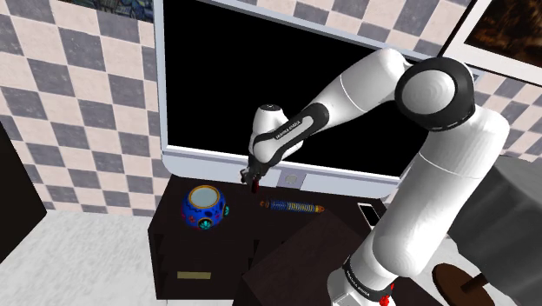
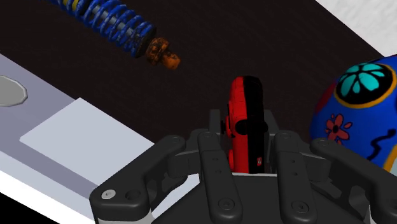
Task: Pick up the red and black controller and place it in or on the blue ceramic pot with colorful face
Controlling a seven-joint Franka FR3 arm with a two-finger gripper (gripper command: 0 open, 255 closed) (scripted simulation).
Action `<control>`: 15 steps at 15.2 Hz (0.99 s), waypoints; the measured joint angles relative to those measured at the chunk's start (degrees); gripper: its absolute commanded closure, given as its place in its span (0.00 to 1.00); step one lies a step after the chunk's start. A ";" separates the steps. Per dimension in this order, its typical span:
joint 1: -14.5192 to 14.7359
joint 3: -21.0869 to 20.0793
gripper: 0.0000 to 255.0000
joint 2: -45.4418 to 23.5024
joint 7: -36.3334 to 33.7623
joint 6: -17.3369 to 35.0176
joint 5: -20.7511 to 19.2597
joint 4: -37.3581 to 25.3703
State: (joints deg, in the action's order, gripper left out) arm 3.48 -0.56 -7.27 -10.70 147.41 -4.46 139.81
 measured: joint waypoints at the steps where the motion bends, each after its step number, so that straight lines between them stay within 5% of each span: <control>1: 0.02 -0.04 1.00 0.61 0.03 -0.79 0.08 -0.18; 15: 1.40 -1.56 1.00 6.42 -1.69 -10.86 0.98 -4.33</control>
State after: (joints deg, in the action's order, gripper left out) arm 4.87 -2.12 -0.84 -12.39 136.55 -3.49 135.48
